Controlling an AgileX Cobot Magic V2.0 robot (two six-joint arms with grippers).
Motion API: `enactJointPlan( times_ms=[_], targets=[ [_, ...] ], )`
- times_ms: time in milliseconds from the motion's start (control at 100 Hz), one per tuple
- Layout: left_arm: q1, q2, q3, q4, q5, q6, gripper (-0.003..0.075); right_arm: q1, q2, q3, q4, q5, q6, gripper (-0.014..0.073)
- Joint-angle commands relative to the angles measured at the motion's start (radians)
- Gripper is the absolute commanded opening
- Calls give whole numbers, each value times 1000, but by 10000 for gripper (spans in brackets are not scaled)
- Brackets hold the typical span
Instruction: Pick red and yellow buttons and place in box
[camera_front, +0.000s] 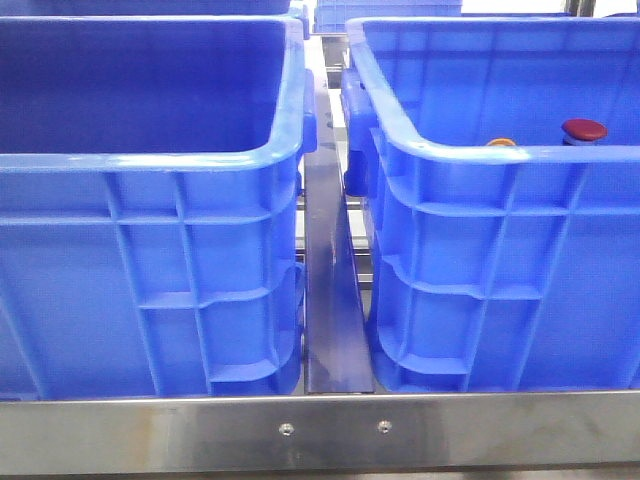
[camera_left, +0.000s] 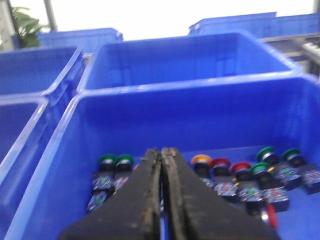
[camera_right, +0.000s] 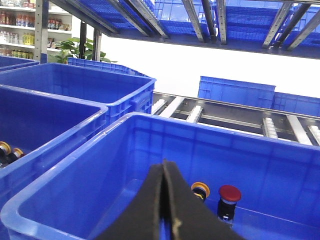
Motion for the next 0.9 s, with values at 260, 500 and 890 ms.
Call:
enactJointPlan(
  times_ms=[260,500,890],
  targets=[
    [0,-37,178,186,-374,-205,-20,1,-5,-23,29,-22,-5,-58],
    [-37,-149,342,278,-377,-349,-20,1,-5,-23,29,-22,-5,-58],
    [-85,-241,446,302,-383,-349,-20,1,-1,-22,29,-16,-5,-58]
  ],
)
